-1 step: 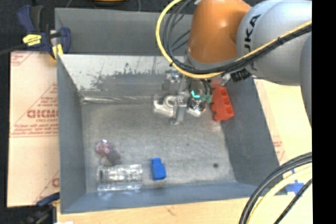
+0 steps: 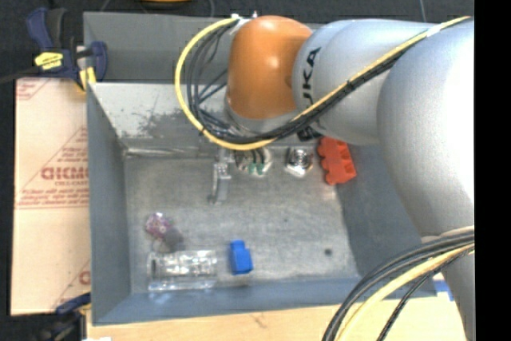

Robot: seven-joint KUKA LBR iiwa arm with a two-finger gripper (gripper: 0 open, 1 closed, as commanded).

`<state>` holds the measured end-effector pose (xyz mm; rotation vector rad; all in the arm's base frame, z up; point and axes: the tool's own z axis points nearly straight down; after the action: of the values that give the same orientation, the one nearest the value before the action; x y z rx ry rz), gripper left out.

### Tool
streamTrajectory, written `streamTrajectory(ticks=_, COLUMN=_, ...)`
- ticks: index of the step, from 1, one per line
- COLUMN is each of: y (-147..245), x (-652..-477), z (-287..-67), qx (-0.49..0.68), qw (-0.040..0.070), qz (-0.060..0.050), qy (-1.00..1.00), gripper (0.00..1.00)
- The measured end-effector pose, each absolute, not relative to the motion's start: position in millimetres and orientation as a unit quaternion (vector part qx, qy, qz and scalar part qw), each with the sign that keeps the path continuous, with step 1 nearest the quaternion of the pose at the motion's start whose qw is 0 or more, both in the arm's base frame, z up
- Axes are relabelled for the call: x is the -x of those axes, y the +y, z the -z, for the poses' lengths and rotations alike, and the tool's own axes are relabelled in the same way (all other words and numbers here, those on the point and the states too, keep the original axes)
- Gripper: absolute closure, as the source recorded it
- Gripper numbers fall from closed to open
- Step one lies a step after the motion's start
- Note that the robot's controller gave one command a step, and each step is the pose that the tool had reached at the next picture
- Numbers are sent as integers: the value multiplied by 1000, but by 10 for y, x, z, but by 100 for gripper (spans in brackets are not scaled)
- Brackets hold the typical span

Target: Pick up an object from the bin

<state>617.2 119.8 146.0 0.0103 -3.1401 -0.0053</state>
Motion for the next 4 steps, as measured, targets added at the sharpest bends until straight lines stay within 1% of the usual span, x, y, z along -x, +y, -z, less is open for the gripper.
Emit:
streamTrajectory(ticks=1, y=1817, x=-5837, z=-1020, qx=-42, qw=1, qz=1, qy=-999, gripper=0)
streamTrajectory(ticks=2, y=1784, x=-5864, z=-1048, qx=-38, qw=-2, qz=1, qy=-999, gripper=100)
streamTrajectory(ticks=3, y=1502, x=-5123, z=-1717, qx=-166, qw=-2, qz=0, qy=-986, gripper=100)
streamTrajectory(ticks=4, y=2177, x=-4848, z=-1749, qx=-98, qw=-1, qz=2, qy=-995, gripper=100)
